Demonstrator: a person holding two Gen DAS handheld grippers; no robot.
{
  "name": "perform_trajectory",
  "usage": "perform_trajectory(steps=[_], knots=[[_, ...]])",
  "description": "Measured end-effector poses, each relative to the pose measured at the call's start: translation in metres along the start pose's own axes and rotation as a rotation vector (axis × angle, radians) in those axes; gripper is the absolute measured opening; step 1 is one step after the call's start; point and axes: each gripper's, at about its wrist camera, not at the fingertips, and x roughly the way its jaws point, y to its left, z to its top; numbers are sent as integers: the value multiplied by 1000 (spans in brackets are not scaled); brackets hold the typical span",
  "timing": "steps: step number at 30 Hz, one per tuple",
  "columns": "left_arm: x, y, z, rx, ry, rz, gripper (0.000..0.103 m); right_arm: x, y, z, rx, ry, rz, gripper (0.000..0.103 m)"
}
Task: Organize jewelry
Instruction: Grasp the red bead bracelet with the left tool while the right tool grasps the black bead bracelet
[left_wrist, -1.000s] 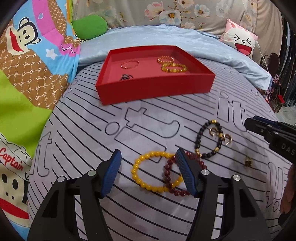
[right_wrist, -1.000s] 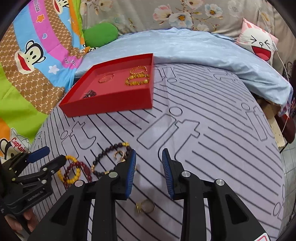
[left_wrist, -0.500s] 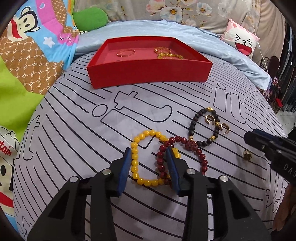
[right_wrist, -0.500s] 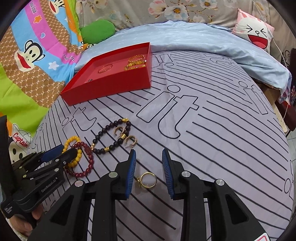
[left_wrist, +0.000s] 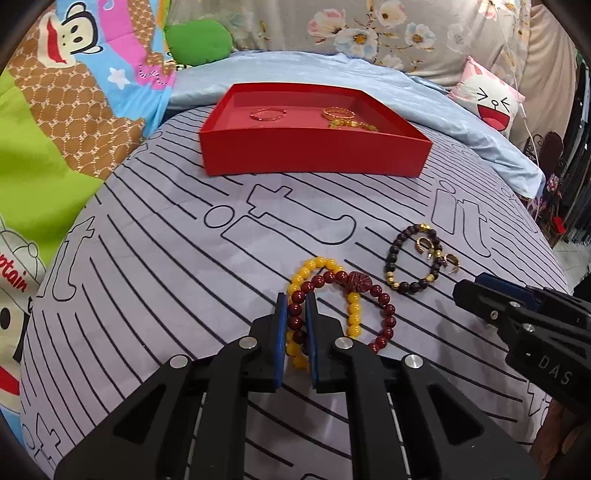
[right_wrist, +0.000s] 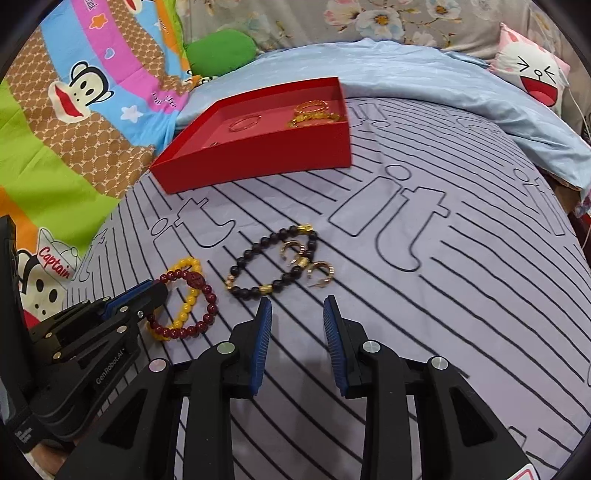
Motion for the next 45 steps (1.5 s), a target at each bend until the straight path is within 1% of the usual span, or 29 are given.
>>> perform_trajectory(steps=[7, 12, 16, 18, 22, 24, 27, 31, 34, 37, 38, 40, 45], knots=[[4, 5, 0, -23, 8, 5, 9, 14, 4, 7, 40, 13, 20, 27], [5, 5, 1, -22, 8, 7, 10, 23, 4, 15, 71, 10, -7, 27], [5, 6, 1, -25, 8, 1, 10, 24, 10, 15, 36, -3, -41, 27], [5, 6, 1, -28, 8, -3, 10, 23, 11, 14, 25, -3, -44, 26], [5, 7, 1, -32, 7, -6, 10, 20, 5, 11, 47, 14, -21, 24], [6, 7, 1, -31, 8, -6, 10, 20, -4, 12, 102, 28, 29, 24], [5, 6, 1, -29, 7, -4, 10, 22, -6, 15, 138, 30, 42, 24], [5, 6, 1, -29, 7, -4, 10, 27, 1, 19, 139, 26, 3, 24], [5, 6, 1, -30, 7, -4, 10, 30, 8, 20, 113, 12, -46, 22], [5, 6, 1, -30, 7, -4, 10, 29, 10, 17, 83, 3, -79, 15], [5, 6, 1, -29, 7, -4, 10, 29, 9, 16, 79, 2, -85, 11], [5, 6, 1, -30, 7, -4, 10, 26, 5, 12, 75, 2, -83, 8], [5, 6, 0, -33, 7, -9, 10, 20, 5, 5, 54, 6, -86, 7]])
